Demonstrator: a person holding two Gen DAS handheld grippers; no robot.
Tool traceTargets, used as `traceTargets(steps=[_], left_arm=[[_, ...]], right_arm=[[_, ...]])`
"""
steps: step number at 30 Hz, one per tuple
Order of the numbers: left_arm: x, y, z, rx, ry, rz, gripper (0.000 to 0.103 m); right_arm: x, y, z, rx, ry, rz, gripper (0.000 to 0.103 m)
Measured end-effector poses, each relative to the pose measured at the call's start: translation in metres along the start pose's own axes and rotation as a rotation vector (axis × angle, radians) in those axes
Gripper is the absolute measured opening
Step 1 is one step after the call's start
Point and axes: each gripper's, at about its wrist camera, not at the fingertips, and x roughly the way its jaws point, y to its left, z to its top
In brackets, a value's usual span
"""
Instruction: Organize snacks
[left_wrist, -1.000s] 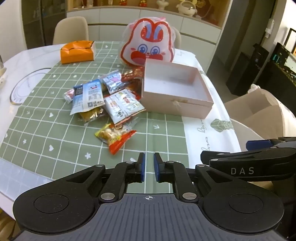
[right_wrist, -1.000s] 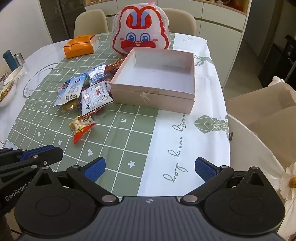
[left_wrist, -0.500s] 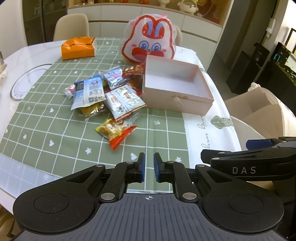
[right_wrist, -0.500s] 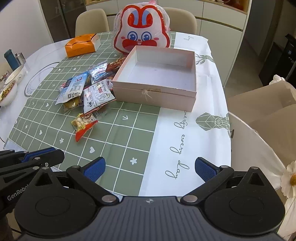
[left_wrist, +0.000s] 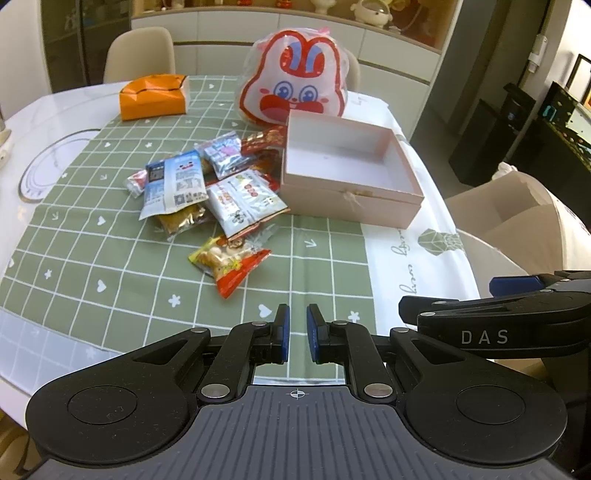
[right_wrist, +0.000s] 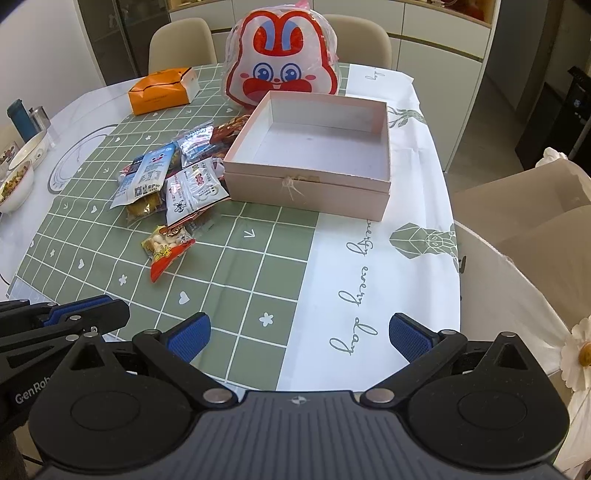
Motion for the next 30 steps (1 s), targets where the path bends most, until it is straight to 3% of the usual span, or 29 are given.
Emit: traceTargets(steps=[30], left_arm=[[0.0049,-0.0019,0.0004,0.005,0.011,-0.006,0.014]], right_arm=[[0.0043,-0.0047,0.0028,0.014,0.011,-0.004,0.103]])
